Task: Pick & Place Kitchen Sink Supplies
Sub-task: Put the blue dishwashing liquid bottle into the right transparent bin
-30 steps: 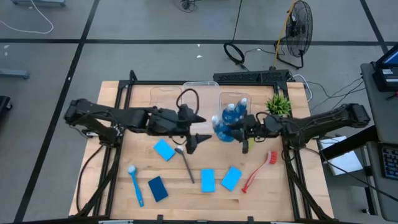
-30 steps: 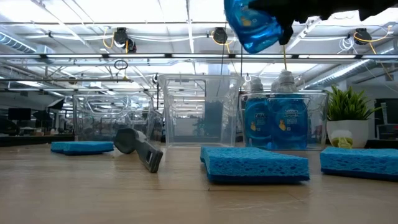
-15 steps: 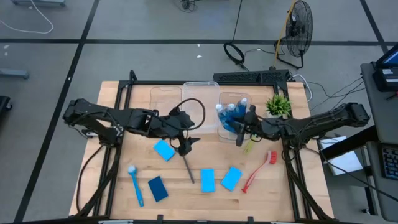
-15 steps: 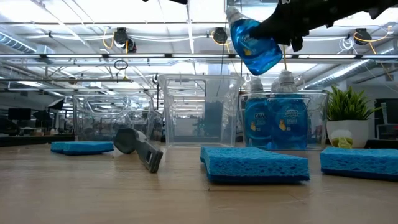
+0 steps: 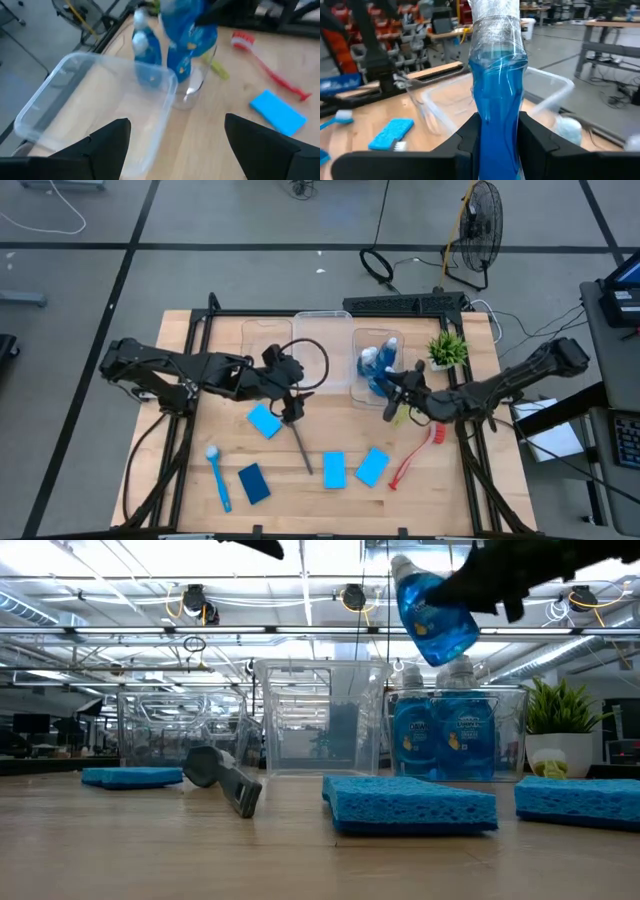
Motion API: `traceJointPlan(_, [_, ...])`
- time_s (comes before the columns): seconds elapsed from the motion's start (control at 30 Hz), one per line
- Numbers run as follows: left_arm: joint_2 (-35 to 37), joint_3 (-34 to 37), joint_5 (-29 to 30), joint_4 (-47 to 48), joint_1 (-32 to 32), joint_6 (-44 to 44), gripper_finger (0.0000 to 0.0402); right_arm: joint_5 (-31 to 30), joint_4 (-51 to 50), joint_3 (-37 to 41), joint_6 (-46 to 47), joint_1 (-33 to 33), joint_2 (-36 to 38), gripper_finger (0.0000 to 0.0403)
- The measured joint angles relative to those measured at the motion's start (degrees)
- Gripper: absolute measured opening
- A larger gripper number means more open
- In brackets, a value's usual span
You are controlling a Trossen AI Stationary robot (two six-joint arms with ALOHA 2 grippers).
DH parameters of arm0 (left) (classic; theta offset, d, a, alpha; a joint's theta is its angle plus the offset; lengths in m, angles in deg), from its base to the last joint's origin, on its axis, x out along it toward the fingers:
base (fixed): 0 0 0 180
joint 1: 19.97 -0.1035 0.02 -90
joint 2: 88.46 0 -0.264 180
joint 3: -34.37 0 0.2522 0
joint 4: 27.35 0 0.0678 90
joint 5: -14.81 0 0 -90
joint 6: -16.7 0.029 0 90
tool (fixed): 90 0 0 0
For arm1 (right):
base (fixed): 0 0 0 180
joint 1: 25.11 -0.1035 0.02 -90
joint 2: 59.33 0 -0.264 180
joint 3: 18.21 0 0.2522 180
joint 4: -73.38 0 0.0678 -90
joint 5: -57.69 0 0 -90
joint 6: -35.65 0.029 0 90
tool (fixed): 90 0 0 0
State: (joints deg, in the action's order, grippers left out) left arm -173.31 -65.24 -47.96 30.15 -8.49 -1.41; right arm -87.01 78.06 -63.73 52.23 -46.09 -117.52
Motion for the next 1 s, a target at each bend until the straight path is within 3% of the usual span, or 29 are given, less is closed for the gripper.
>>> traceJointPlan(0.2, [4.7,3.64,0.87,1.17,-0.75,-2.14,0.0311,-5.53,18.46,7.37,-4.65,-3.41,0.01,0.0084])
traceJointPlan(0.37, [12.04,9.96,1.36,-2.39,-1.62,-3.74,0.0315,-5.55,30.05,12.75,-8.49,-3.4,-0.47,0.0084])
traceJointPlan(0.7, [25.03,23.5,-0.11,-15.66,-1.18,-6.51,0.0327,-5.16,43.08,16.03,-10.03,-3.38,-8.61,0.0084])
traceJointPlan(1.0, [25.1,24.94,-0.26,-16.96,-1.27,-5.28,0.0309,-2.88,47.44,16.03,-8.15,-0.36,-15.52,0.0084])
